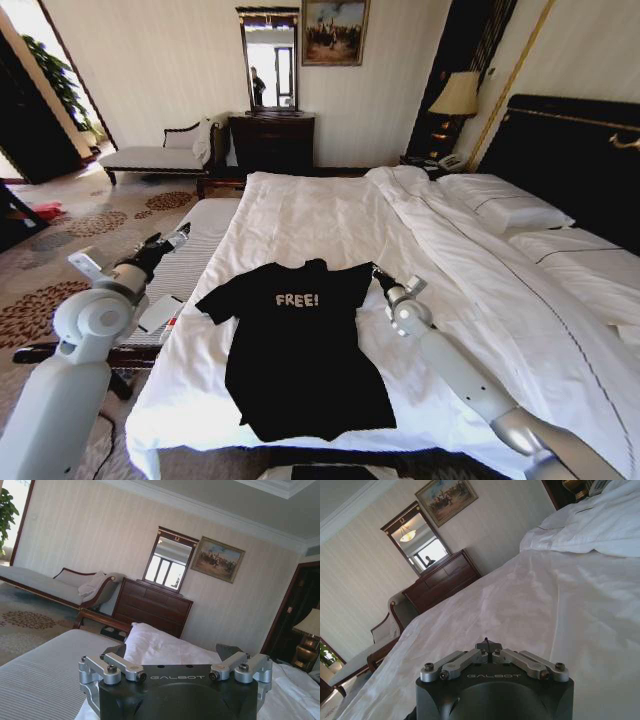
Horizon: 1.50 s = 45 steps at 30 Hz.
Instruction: Fold the clothes on the bed.
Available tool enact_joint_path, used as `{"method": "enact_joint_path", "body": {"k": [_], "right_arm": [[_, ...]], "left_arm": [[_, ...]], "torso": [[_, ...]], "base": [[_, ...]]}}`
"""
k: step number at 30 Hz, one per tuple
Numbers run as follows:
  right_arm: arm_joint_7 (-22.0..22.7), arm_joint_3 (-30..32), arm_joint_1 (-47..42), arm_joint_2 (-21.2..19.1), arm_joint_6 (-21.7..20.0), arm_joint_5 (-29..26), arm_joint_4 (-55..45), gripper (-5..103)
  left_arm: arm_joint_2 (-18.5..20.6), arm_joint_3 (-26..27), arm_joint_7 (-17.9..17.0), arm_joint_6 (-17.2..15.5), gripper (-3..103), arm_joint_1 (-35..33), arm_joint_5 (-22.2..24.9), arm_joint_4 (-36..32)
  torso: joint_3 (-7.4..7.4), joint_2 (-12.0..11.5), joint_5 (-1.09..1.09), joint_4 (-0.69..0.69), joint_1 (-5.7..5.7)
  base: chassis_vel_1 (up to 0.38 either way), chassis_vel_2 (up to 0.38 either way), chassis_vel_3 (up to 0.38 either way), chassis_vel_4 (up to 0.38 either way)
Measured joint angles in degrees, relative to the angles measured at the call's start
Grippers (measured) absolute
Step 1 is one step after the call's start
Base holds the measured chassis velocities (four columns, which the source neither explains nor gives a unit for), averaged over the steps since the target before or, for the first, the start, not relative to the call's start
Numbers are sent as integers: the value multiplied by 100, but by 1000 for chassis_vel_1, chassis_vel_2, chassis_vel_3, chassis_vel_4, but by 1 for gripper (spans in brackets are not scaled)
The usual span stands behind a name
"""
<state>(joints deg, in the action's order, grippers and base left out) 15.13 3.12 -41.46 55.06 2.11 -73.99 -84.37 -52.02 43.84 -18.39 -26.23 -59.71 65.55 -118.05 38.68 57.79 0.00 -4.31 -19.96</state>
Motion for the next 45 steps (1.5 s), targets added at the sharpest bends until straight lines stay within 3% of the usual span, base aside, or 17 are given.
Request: {"method": "enact_joint_path", "body": {"k": [22,26,30,32,34,36,38,41,42,45], "right_arm": [[228,655,-641,-374,-3,298,-482,0],[228,870,-777,-488,-13,308,-687,16],[320,1102,-1139,-708,-16,310,-1194,27],[432,1255,-1482,-861,-14,405,-1578,38],[469,1305,-1600,-892,-11,476,-1684,38],[538,1462,-1978,-911,9,888,-1954,54],[559,1520,-2092,-876,25,1034,-2019,54],[688,1586,-2255,-739,32,1223,-2089,70],[688,1586,-2255,-739,32,1223,-2089,70],[774,1591,-2260,-625,29,1323,-2007,86]], "left_arm": [[-226,-167,18,40,100,42,-25,92],[-179,-142,0,9,100,50,68,-2],[-80,-97,-146,-289,100,-129,384,-267],[86,-96,-482,-694,100,-555,672,-555],[158,-94,-510,-760,100,-751,736,-640],[453,-22,-516,-909,100,-1570,927,-890],[629,34,-495,-971,100,-1970,958,-931],[1036,232,-261,-1104,100,-3177,1088,-868],[1036,232,-261,-1104,100,-3177,1088,-868],[1268,298,266,-1153,100,-3999,892,-792]], "torso": [[0,0,0,0,0],[0,0,0,0,0],[-1,0,0,-2,0],[-1,0,-2,-3,0],[-1,0,-1,-3,0],[-1,0,-5,0,1],[-2,1,0,-2,1],[-2,1,-1,2,1],[-2,1,-1,2,1],[-1,1,-1,2,1]], "base": [[0,0,0,0],[0,0,0,0],[0,0,0,0],[0,0,0,0],[0,0,0,0],[0,0,0,0],[0,0,0,0],[0,0,0,0],[0,0,0,0],[0,0,0,0]]}}
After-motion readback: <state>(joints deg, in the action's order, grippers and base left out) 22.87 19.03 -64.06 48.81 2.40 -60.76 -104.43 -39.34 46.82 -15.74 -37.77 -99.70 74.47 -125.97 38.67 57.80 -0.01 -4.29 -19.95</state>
